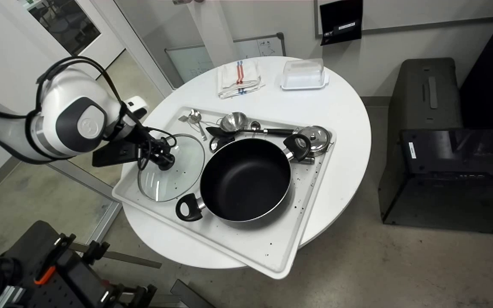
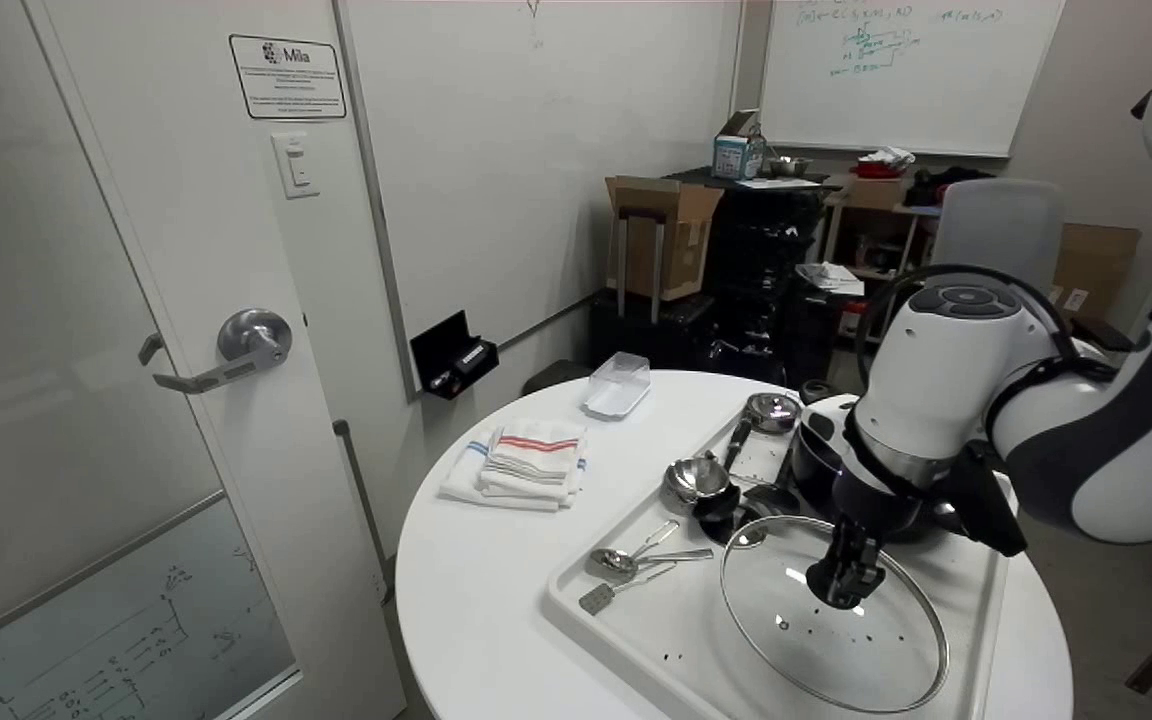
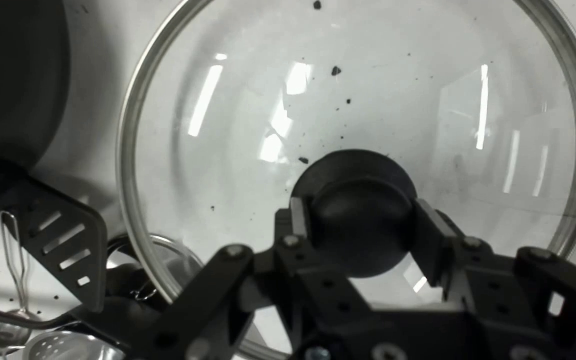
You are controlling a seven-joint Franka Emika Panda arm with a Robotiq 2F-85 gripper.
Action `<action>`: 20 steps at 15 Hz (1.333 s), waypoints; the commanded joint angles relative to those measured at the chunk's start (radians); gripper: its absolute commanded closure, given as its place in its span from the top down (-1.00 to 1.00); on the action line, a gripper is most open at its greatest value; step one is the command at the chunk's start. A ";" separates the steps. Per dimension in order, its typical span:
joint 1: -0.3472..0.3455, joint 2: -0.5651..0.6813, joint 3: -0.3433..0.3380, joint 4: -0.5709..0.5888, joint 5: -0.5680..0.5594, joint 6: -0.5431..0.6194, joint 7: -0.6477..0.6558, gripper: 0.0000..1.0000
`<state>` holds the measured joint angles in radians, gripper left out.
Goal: Remove the lid from the black pot
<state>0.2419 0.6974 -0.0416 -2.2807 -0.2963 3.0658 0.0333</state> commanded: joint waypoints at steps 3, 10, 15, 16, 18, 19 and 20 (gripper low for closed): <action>-0.023 0.073 -0.018 0.056 0.016 0.051 -0.085 -0.50; -0.034 0.123 -0.042 0.063 0.015 0.065 -0.119 -0.50; -0.049 0.114 -0.032 0.044 0.017 0.072 -0.127 0.54; -0.056 0.108 -0.027 0.037 0.016 0.072 -0.131 0.59; -0.067 0.087 -0.020 0.017 0.016 0.073 -0.138 0.73; -0.078 0.077 -0.012 0.008 0.016 0.071 -0.142 0.86; -0.092 0.059 -0.001 -0.010 0.015 0.068 -0.150 0.99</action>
<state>0.1892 0.8086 -0.0715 -2.2321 -0.2963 3.1099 -0.0677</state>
